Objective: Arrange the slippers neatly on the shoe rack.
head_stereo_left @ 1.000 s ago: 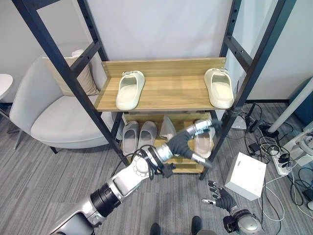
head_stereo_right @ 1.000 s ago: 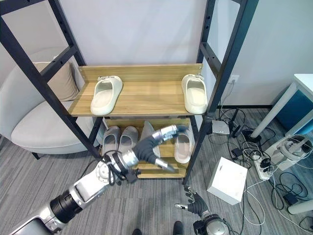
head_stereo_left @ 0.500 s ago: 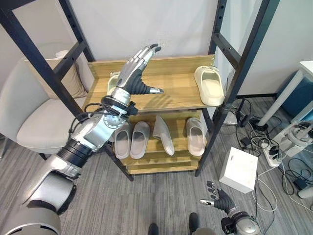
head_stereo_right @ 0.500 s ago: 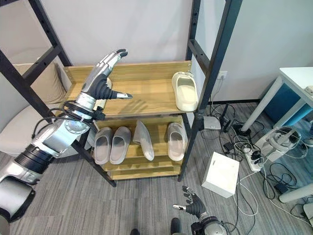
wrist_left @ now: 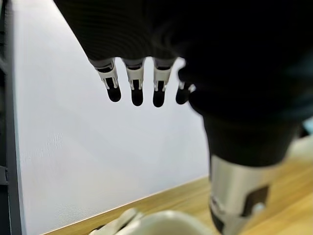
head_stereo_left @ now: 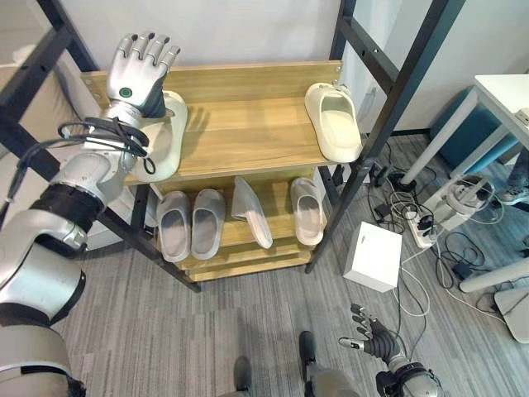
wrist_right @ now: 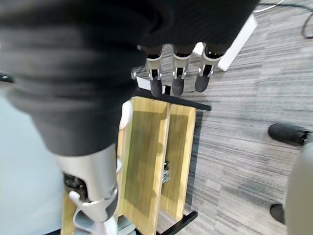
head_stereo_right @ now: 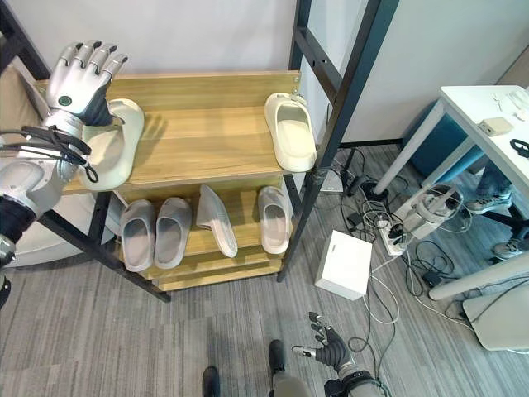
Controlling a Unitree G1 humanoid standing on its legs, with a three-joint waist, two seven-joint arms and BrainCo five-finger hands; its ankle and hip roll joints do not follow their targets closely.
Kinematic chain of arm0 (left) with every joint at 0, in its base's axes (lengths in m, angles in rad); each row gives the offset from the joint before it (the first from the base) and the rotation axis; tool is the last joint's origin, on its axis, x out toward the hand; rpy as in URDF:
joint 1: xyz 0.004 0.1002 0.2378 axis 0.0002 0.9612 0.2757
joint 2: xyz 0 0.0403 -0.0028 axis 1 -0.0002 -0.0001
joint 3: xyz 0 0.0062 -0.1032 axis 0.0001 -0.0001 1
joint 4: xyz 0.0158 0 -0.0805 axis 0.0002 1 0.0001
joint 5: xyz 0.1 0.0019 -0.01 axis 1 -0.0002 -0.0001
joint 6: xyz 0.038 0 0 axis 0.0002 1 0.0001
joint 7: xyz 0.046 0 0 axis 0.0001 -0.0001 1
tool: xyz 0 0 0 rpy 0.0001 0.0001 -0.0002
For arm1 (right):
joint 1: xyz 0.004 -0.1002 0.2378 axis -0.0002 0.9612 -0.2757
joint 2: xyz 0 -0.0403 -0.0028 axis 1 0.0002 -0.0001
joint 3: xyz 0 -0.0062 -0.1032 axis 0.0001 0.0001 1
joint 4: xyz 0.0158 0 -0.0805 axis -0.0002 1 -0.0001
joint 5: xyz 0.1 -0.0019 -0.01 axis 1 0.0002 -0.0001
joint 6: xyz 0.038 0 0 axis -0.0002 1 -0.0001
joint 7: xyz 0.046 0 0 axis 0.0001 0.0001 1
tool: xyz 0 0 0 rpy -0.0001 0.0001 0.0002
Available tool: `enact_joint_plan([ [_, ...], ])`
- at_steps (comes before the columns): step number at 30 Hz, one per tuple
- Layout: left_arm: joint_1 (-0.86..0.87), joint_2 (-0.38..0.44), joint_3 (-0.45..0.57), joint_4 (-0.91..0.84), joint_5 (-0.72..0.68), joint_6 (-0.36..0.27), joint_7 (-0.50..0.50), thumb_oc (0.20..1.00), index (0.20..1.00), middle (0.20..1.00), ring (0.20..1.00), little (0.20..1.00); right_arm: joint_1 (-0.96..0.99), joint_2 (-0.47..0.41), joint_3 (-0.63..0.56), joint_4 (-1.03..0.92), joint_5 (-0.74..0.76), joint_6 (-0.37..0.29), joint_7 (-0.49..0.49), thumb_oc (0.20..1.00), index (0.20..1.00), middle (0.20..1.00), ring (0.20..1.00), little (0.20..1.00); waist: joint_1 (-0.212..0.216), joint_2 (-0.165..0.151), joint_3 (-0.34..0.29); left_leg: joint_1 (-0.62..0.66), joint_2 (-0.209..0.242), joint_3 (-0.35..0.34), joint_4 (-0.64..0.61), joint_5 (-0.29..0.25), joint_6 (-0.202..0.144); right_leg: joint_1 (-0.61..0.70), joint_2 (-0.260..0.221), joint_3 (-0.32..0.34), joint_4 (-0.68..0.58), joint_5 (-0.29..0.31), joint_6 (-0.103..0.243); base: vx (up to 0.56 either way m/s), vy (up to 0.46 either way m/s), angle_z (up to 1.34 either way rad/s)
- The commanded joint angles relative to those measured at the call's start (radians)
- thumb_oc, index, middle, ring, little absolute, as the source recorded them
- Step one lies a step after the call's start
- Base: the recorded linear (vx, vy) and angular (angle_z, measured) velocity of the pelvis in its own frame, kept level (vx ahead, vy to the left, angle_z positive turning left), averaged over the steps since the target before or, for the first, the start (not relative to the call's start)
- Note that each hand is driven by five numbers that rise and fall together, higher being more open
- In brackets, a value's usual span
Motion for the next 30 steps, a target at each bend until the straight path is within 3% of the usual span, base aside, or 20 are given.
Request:
enact_joint_plan([
  [1, -0.189, 0.049, -0.004, 0.079, 0.030, 0.041, 0.029, 1.000, 1.000, 1.000, 1.000, 1.000, -0.065, -0.023, -0.035, -0.051, 0.027, -0.060, -0.020, 1.000, 1.000, 1.000, 1.000, 1.000, -0.003, 0.036, 0.065, 0.071, -0.012, -0.023, -0.007, -0.191, 0.055, 0.125, -0.005, -0.005, 0.000, -0.202, 0.099, 0.03, 0.044, -0.05],
  [9, -0.260, 0.036, -0.096, 0.164, 0.084, 0.045, -0.006, 1.000, 1.000, 1.000, 1.000, 1.000, -0.132, -0.027, -0.039, 0.033, 0.084, -0.071, -0.014, 1.000, 1.000, 1.000, 1.000, 1.000, -0.006, 0.017, 0.079, 0.052, -0.014, -0.009, -0.007, -0.193, 0.063, 0.100, -0.007, 0.005, 0.000, -0.176, 0.111, 0.01, 0.046, -0.06],
  [10, -0.264, 0.039, -0.105, 0.171, 0.087, 0.042, -0.017, 0.689, 0.689, 0.689, 0.689, 0.689, -0.134, -0.027, -0.040, 0.034, 0.088, -0.071, -0.013, 1.000, 1.000, 1.000, 1.000, 1.000, -0.005, 0.017, 0.080, 0.051, -0.015, -0.007, -0.007, -0.194, 0.063, 0.098, -0.008, 0.004, 0.000, -0.172, 0.113, 0.00, 0.050, -0.04],
  [11, -0.264, 0.040, -0.109, 0.168, 0.086, 0.037, -0.025, 0.244, 0.244, 0.244, 0.244, 0.244, -0.135, -0.025, -0.041, 0.032, 0.093, -0.069, -0.011, 1.000, 1.000, 1.000, 1.000, 1.000, -0.005, 0.015, 0.081, 0.051, -0.015, -0.005, -0.007, -0.194, 0.064, 0.097, -0.009, 0.004, 0.000, -0.168, 0.116, 0.00, 0.027, -0.03],
  [12, -0.258, 0.041, -0.107, 0.167, 0.085, 0.034, -0.030, 0.200, 0.200, 0.200, 0.200, 0.200, -0.134, -0.026, -0.041, 0.032, 0.094, -0.069, -0.011, 1.000, 1.000, 1.000, 1.000, 1.000, -0.004, 0.015, 0.082, 0.051, -0.016, -0.005, -0.007, -0.195, 0.065, 0.096, -0.010, 0.003, 0.000, -0.166, 0.116, 0.00, 0.015, -0.05],
  [17, -0.217, 0.041, -0.084, 0.158, 0.094, 0.032, -0.043, 0.200, 0.200, 0.200, 0.200, 0.200, -0.131, -0.030, -0.046, 0.029, 0.094, -0.069, -0.010, 1.000, 1.000, 1.000, 1.000, 1.000, 0.000, 0.018, 0.085, 0.052, -0.019, -0.004, -0.007, -0.199, 0.067, 0.097, -0.014, 0.000, 0.000, -0.170, 0.117, 0.00, 0.004, -0.01],
  [20, -0.174, 0.035, -0.060, 0.161, 0.103, 0.032, -0.053, 0.244, 0.244, 0.244, 0.244, 0.244, -0.131, -0.033, -0.051, 0.032, 0.093, -0.070, -0.012, 1.000, 1.000, 1.000, 1.000, 1.000, 0.003, 0.020, 0.088, 0.051, -0.021, -0.003, -0.007, -0.199, 0.067, 0.095, -0.015, -0.005, 0.000, -0.178, 0.115, 0.00, 0.000, 0.00],
  [22, -0.160, 0.035, -0.053, 0.159, 0.109, 0.028, -0.058, 0.200, 0.200, 0.200, 0.200, 0.200, -0.131, -0.033, -0.055, 0.033, 0.092, -0.069, -0.013, 1.000, 1.000, 1.000, 1.000, 1.000, 0.004, 0.022, 0.089, 0.050, -0.021, -0.008, -0.007, -0.198, 0.067, 0.096, -0.016, -0.010, 0.000, -0.182, 0.114, 0.00, 0.000, 0.00],
  [30, -0.121, 0.033, -0.048, 0.204, 0.096, 0.013, -0.107, 0.200, 0.200, 0.200, 0.200, 0.200, -0.140, -0.046, -0.069, 0.038, 0.098, -0.063, -0.011, 1.000, 1.000, 1.000, 1.000, 1.000, 0.007, 0.030, 0.093, 0.045, -0.022, -0.018, -0.007, -0.194, 0.066, 0.097, -0.017, -0.026, 0.000, -0.195, 0.108, -0.02, -0.018, 0.01],
])
